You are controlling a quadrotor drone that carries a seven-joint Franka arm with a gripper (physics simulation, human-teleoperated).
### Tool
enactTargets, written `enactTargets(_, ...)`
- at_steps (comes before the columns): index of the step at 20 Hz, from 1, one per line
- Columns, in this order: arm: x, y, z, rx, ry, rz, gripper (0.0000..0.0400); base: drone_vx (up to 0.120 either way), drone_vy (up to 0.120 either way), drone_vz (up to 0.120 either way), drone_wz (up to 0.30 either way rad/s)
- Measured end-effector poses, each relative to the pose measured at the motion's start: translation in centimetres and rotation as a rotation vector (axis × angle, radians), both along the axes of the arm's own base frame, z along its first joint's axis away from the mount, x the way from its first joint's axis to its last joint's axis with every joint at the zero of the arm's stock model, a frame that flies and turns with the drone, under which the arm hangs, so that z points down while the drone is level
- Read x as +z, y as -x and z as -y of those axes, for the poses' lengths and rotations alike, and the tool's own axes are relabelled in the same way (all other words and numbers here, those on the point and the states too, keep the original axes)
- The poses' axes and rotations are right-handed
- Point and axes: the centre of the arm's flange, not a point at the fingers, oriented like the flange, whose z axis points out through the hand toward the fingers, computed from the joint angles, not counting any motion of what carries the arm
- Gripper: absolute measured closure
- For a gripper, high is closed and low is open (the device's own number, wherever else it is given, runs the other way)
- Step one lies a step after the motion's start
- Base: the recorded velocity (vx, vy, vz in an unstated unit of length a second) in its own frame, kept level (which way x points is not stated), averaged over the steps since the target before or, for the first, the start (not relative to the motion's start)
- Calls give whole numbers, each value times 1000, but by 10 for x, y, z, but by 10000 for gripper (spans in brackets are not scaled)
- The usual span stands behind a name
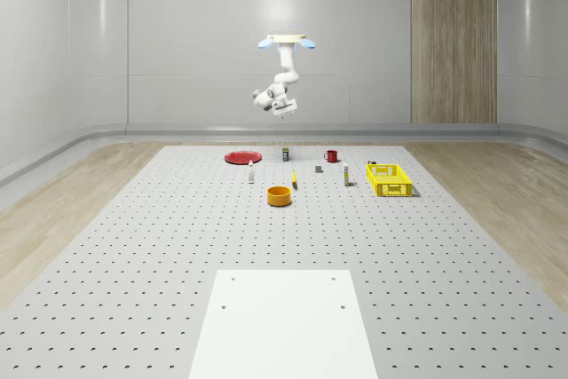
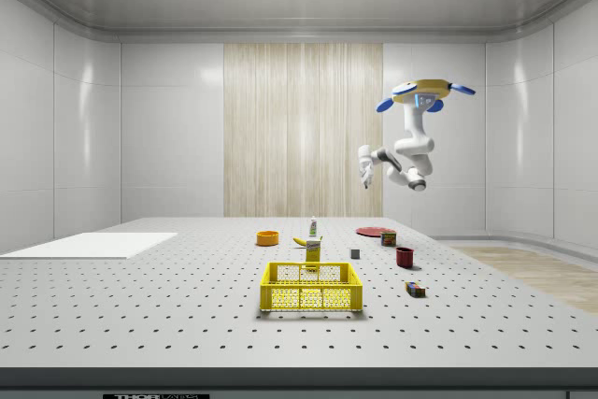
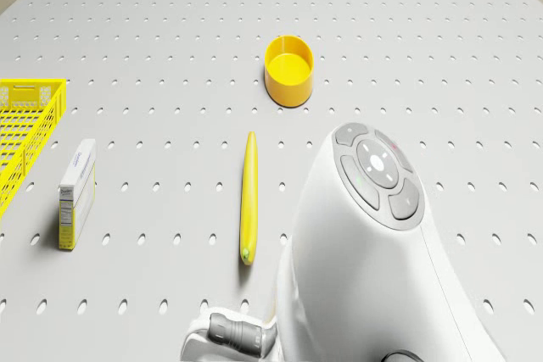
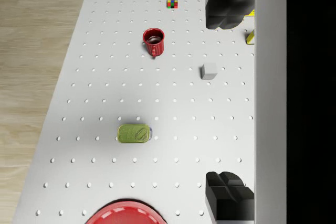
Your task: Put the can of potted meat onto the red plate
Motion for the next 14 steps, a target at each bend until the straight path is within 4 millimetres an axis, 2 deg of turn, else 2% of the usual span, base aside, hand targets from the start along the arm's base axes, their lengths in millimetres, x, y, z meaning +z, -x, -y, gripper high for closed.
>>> enactTargets(6, -3, 0, 15, -4, 152, -4, 0, -120, 0, -120, 0)
enactTargets(14, -3, 0, 21, -5, 212, -6, 0, -120, 0, -120, 0)
